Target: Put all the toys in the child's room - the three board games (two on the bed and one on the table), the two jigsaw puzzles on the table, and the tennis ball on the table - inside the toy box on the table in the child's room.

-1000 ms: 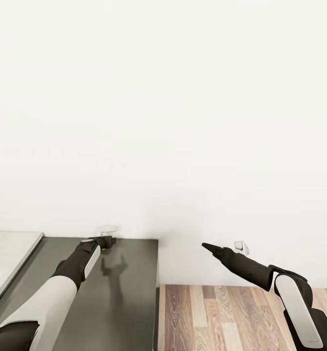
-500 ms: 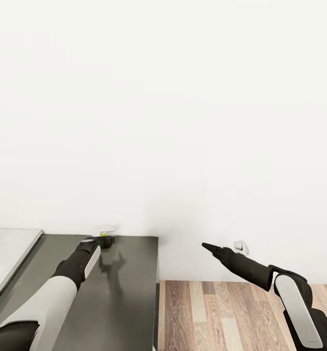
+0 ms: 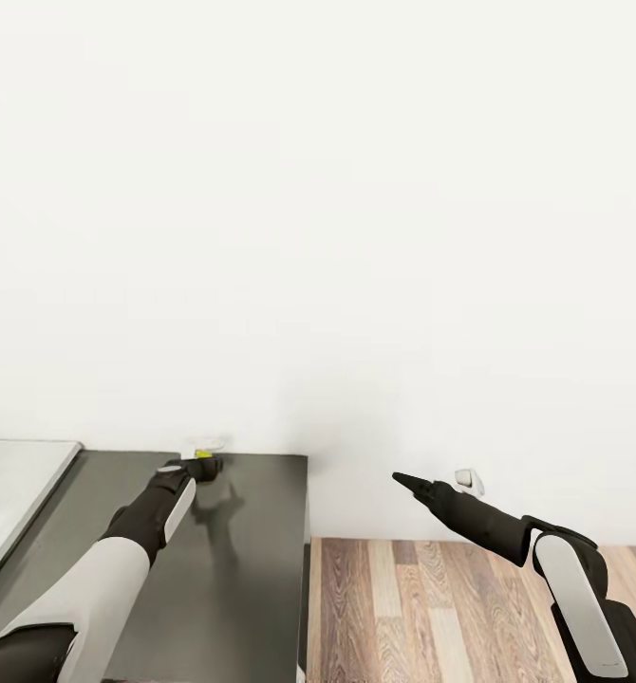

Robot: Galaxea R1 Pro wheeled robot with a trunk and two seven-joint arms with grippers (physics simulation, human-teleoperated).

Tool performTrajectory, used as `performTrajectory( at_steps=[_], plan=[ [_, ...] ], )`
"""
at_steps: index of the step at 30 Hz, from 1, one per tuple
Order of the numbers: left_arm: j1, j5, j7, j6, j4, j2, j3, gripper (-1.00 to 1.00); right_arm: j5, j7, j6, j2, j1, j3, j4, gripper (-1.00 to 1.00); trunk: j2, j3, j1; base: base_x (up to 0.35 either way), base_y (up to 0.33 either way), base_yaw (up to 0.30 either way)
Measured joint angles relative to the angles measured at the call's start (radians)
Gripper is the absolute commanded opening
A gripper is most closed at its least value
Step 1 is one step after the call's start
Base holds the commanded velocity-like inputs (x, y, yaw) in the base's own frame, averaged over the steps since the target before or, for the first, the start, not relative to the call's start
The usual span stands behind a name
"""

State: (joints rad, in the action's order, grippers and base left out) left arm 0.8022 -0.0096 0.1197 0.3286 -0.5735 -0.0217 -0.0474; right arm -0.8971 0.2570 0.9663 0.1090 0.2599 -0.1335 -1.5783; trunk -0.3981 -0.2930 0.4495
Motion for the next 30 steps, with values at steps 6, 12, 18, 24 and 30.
performTrajectory(
  at_steps=[6, 12, 18, 24, 30],
  plan=[
    [0.000, 0.000, -0.001, -0.027, 0.000, 0.000, 0.001, 1.00, 0.001, 0.000, -0.001, -0.001, 0.000, 0.000, 0.000, 1.00, 0.000, -0.010, 0.000, 0.000, 0.000, 0.000],
    [0.000, 0.000, -0.001, -0.036, 0.000, 0.002, 0.002, 1.00, 0.000, 0.000, 0.000, 0.000, 0.000, 0.000, 0.000, 1.00, 0.000, -0.020, 0.000, 0.000, 0.000, 0.000],
    [0.000, 0.000, -0.002, -0.038, 0.000, 0.002, 0.002, 1.00, 0.000, 0.001, 0.000, 0.000, 0.000, 0.000, 0.000, 1.00, 0.000, -0.029, 0.000, 0.000, 0.000, 0.000],
    [0.000, -0.001, -0.002, -0.038, 0.000, 0.000, 0.002, 1.00, 0.000, 0.000, -0.001, 0.000, -0.001, 0.000, 0.000, 1.00, 0.000, -0.035, 0.000, 0.000, 0.000, 0.000],
    [0.000, -0.001, -0.002, -0.038, 0.000, 0.003, 0.002, 1.00, 0.000, 0.000, -0.001, -0.001, 0.000, 0.000, 0.000, 1.00, 0.000, -0.036, 0.000, 0.000, 0.000, 0.000]
  ],
)
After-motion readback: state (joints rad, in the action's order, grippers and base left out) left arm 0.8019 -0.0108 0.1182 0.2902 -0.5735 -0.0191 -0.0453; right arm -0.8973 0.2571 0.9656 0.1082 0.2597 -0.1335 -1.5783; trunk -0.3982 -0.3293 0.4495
